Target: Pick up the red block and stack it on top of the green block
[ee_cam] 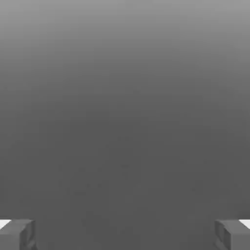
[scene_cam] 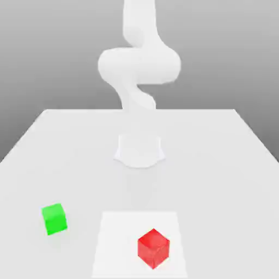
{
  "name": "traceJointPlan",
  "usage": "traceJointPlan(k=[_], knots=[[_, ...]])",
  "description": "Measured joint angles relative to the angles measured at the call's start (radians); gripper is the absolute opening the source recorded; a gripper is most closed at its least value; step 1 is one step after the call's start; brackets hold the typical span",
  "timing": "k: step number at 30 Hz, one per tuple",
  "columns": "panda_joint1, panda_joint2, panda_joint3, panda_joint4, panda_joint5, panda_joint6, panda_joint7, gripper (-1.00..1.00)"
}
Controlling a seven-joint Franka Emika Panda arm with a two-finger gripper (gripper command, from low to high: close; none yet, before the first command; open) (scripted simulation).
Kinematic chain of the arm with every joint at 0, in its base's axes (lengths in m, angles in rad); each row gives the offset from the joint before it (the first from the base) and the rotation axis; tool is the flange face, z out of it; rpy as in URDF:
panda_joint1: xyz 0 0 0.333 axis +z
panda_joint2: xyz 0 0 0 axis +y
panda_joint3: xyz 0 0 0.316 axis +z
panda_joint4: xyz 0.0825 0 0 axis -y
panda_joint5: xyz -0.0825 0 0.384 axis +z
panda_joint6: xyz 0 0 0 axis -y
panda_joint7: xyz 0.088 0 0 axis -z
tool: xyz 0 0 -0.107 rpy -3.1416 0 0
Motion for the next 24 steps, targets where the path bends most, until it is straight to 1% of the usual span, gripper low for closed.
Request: traceJointPlan(k=[8,12,16,19,24], knots=[[0.110,0.298,-0.083,-0.085,0.054,0.129,-0.252,0.00],[0.149,0.444,-0.107,-0.127,0.080,0.192,-0.375,0.00],[0.167,0.589,-0.109,-0.169,0.096,0.255,-0.490,0.00],[0.178,0.695,-0.107,-0.201,0.089,0.304,-0.564,0.00],[0.178,0.868,-0.105,-0.241,0.048,0.398,-0.645,0.00]])
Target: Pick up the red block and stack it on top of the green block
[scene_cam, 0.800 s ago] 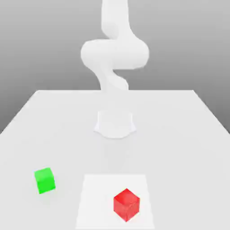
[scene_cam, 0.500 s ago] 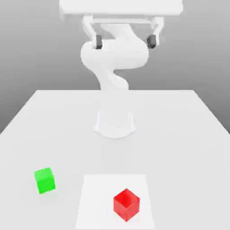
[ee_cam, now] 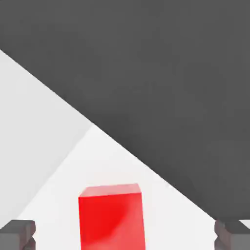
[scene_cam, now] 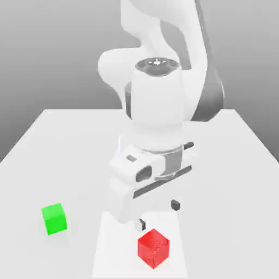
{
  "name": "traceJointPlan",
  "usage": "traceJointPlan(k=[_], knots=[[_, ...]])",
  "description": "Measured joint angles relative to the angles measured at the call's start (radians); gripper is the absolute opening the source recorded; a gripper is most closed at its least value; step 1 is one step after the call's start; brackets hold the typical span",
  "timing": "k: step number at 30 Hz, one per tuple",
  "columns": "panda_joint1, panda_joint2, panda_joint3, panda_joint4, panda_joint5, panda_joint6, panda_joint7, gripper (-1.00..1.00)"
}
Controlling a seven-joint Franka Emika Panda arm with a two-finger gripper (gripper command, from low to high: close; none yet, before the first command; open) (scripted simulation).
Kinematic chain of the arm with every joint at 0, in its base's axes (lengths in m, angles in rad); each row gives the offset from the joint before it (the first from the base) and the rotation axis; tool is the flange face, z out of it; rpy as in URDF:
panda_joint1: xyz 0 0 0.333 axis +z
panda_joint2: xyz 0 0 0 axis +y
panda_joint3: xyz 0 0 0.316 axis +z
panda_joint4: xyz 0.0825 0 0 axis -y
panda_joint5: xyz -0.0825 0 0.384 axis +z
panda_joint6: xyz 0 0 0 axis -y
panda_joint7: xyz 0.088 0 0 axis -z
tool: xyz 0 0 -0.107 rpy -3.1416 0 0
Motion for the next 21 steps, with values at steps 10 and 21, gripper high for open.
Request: traceJointPlan(k=[10,21], knots=[[-0.032,0.171,0.043,0.020,0.046,0.137,-0.044,-1.00],[-0.091,-0.072,-0.086,-0.042,-0.056,-0.036,0.114,-1.00]])
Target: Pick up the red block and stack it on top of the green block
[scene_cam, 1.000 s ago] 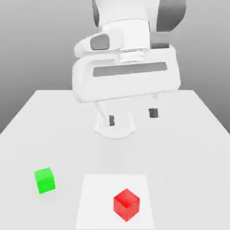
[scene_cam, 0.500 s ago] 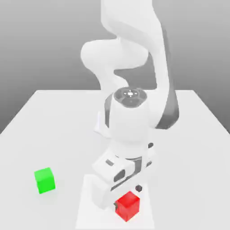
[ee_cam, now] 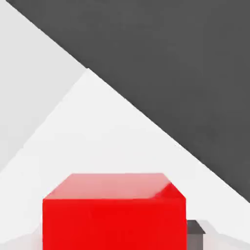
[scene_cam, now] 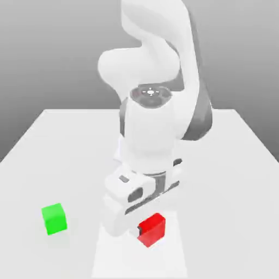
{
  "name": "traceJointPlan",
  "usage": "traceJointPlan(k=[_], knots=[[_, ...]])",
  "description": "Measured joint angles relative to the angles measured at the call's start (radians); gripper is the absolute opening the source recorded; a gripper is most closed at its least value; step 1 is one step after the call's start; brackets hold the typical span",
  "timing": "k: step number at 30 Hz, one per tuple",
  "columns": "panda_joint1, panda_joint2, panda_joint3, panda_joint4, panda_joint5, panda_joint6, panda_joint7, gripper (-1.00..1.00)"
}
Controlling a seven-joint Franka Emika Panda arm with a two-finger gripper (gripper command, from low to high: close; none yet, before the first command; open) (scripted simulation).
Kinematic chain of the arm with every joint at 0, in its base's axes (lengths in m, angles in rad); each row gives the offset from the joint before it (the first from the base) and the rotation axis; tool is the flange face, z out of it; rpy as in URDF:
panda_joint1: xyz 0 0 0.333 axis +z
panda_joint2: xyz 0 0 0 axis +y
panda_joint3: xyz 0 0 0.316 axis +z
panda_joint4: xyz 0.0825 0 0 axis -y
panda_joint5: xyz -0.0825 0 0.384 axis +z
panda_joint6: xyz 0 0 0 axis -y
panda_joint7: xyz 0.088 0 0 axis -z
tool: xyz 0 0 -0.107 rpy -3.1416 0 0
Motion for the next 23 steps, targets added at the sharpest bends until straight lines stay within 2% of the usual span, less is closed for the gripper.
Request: traceJointPlan(k=[9,13,20,21,23], knots=[[-0.326,-0.145,-0.144,-0.096,-0.062,-0.048,0.280,-1.00],[-0.323,-0.099,-0.150,-0.101,-0.007,0.000,0.266,-1.00],[-0.350,0.056,-0.093,-0.095,0.147,0.138,0.157,-1.00],[-0.356,0.070,-0.085,-0.095,0.160,0.149,0.148,1.00],[-0.356,0.070,-0.085,-0.095,0.160,0.149,0.148,1.00]])
